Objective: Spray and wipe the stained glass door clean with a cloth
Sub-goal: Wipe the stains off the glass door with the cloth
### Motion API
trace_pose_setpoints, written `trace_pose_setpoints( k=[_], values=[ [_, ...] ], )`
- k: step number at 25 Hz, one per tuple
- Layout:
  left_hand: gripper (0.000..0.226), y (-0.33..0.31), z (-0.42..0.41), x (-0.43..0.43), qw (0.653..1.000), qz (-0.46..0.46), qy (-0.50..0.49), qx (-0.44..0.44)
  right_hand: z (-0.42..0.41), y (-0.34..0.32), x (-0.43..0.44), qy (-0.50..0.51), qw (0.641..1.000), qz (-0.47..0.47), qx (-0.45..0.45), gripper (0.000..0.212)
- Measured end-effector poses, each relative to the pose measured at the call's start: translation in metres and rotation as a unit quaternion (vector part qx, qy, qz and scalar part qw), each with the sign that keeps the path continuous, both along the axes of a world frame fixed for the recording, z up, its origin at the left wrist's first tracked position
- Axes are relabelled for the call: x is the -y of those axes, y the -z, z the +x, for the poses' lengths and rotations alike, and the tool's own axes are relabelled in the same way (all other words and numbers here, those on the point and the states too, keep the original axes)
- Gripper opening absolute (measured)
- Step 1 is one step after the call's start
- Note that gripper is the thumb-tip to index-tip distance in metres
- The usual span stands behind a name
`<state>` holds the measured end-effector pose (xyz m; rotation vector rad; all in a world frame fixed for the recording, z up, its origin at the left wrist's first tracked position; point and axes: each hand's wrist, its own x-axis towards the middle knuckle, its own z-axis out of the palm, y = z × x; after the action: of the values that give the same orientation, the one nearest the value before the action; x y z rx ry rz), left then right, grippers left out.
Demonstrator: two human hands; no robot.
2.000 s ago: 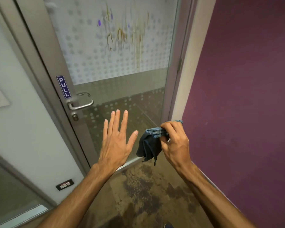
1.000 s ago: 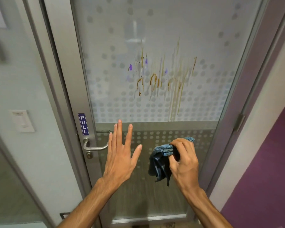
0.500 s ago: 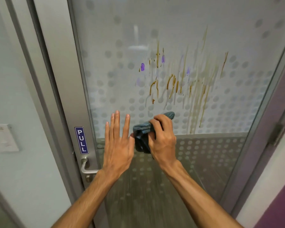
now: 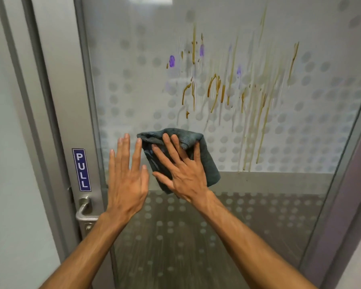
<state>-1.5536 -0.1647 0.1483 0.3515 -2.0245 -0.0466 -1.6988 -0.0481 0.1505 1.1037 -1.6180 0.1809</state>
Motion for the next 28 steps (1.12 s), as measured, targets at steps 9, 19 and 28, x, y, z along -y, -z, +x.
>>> trace_pose_setpoints(
  k=[9, 19, 28],
  values=[
    [0.078, 0.011, -0.031, -0.001, 0.998, -0.047, -0.029, 0.031, -0.034, 0.036, -0.036, 0.019, 0.999, -0.016, -0.046, 0.058],
    [0.075, -0.008, -0.088, -0.056, 0.992, -0.126, -0.013, 0.006, -0.081, -0.022, -0.115, 0.059, 0.992, -0.114, -0.017, 0.053],
    [0.072, 0.015, -0.117, -0.074, 0.986, -0.161, -0.038, -0.003, -0.103, 0.08, -0.146, 0.081, 0.985, -0.135, 0.075, 0.076]
  ],
)
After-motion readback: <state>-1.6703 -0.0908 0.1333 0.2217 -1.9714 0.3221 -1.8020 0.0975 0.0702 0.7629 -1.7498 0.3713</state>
